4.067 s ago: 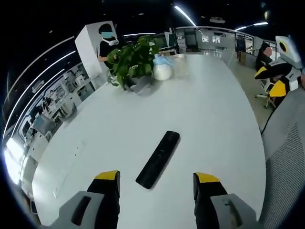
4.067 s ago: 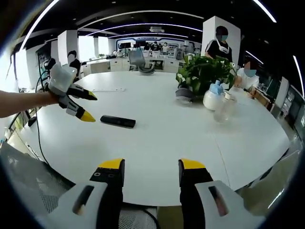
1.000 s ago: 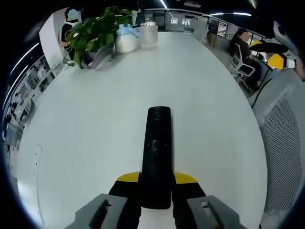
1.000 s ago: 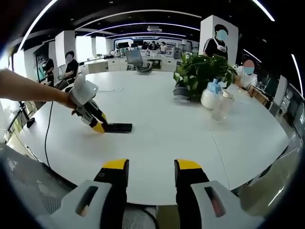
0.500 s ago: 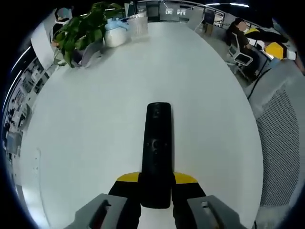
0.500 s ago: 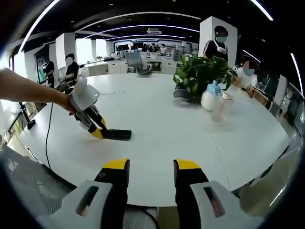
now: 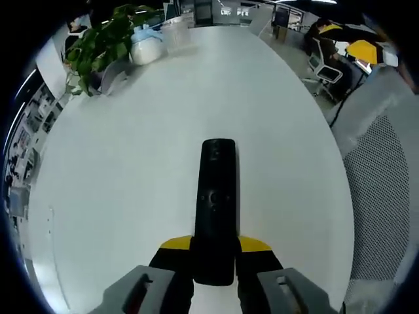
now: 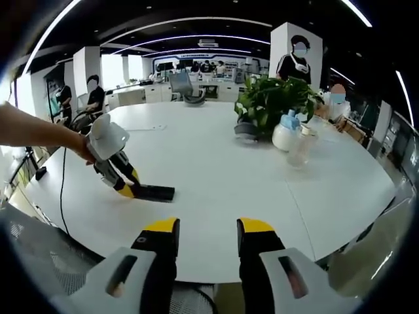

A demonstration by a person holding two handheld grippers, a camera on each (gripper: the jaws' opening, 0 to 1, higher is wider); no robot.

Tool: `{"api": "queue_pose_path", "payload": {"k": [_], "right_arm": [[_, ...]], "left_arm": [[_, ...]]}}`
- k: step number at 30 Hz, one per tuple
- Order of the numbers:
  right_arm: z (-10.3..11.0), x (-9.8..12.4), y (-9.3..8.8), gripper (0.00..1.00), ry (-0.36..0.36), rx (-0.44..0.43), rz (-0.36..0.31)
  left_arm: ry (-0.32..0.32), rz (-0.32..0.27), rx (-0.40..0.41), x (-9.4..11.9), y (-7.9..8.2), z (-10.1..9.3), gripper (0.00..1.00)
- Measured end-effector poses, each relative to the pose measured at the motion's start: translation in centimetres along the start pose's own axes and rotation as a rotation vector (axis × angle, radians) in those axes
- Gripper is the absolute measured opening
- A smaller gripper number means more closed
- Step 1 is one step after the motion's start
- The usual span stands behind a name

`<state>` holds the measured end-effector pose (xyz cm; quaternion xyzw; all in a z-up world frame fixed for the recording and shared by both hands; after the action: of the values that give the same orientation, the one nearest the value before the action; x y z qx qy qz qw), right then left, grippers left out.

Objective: Press the specified remote control buttons in sequence, fully releasing each button before pressing the next.

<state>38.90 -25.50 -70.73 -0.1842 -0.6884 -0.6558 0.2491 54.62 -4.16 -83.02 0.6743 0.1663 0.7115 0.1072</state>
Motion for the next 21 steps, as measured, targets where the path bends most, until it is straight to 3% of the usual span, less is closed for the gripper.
{"api": "queue_pose_path", "payload": {"k": [6,21], "right_arm": [[0.1,0.0,-0.1,0.36,0.004,0.006,0.006],[0.4,-0.1,-0.2,0.36,0.019,0.018,0.017]], "left_arm": [[0.000,0.020,-0.005,0.0,0.1,-0.8,0.23],[0.000,0.005,0.004,0.2,-0.1,-2.8,0.23]]}}
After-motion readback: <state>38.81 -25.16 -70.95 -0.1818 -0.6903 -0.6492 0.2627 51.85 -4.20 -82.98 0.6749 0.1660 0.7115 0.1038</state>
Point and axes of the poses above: the point that each gripper's makers call its tool centre point, and the gripper's own axes: x roughly backward along the fingers, z roughly to its left, y roughly out of its top, the point moved 5 cm from there along x, roughly backward along the fingers, and after that the axes turned 1 degree about -x, right-handed, at the moved point
